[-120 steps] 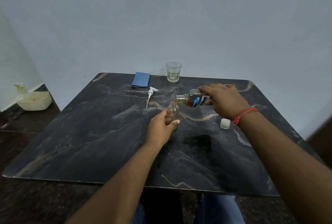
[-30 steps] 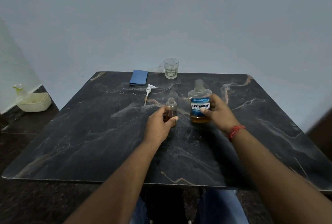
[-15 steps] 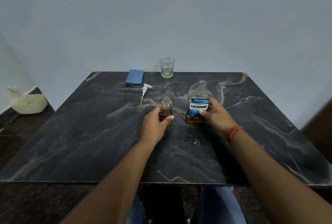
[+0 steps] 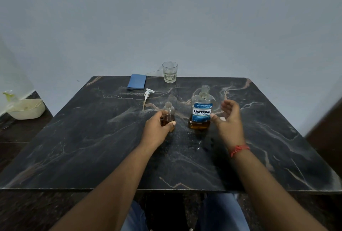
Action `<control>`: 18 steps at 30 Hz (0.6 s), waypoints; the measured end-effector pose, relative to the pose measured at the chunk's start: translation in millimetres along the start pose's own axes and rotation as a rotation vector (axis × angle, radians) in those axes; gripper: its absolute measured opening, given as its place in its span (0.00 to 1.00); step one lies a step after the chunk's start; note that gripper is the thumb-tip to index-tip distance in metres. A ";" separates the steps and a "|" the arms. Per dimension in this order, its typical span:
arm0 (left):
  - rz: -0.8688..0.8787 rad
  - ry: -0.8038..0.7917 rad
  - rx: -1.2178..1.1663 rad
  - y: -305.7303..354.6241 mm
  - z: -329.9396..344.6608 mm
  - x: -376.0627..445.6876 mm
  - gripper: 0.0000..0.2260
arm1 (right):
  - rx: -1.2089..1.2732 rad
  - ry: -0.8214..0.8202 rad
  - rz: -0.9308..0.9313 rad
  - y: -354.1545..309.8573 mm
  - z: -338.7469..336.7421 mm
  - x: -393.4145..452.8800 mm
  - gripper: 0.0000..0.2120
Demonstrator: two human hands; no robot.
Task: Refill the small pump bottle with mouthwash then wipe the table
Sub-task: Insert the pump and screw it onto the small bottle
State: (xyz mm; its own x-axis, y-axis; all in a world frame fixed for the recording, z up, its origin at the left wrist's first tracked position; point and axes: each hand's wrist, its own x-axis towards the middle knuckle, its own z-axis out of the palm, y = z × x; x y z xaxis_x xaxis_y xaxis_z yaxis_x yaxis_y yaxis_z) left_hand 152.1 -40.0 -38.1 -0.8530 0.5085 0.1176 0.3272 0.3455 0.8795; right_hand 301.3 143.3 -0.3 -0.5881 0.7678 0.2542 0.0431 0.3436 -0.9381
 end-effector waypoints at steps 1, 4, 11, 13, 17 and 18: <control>-0.006 0.002 0.006 0.3 -1.9 0.1 0.18 | -0.009 0.081 -0.044 -3.2 1.8 -8.2 0.25; -0.015 0.017 0.012 -1.9 -11.5 -0.8 0.16 | -0.020 0.109 -0.167 -11.2 12.5 -34.1 0.20; -0.054 0.087 0.038 -22.6 -61.3 -5.8 0.16 | -0.077 -0.173 -0.253 -20.0 61.4 -59.5 0.17; -0.072 0.113 0.045 -30.7 -79.0 -6.1 0.15 | -0.091 -0.226 -0.229 -22.4 76.2 -57.6 0.16; -0.085 0.153 0.057 -47.5 -111.5 -7.8 0.16 | -0.139 -0.297 -0.212 -27.3 107.3 -50.6 0.14; -0.082 0.152 0.055 -49.9 -116.1 -8.2 0.17 | -0.152 -0.307 -0.213 -28.3 113.9 -48.0 0.13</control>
State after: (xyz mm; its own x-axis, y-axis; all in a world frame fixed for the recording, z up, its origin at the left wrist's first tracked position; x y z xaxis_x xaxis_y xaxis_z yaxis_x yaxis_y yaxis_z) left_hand 95.5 -153.0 -29.4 -0.9280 0.3534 0.1184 0.2722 0.4255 0.8631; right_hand 236.3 35.2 -12.7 -0.8096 0.4814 0.3359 -0.0007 0.5714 -0.8207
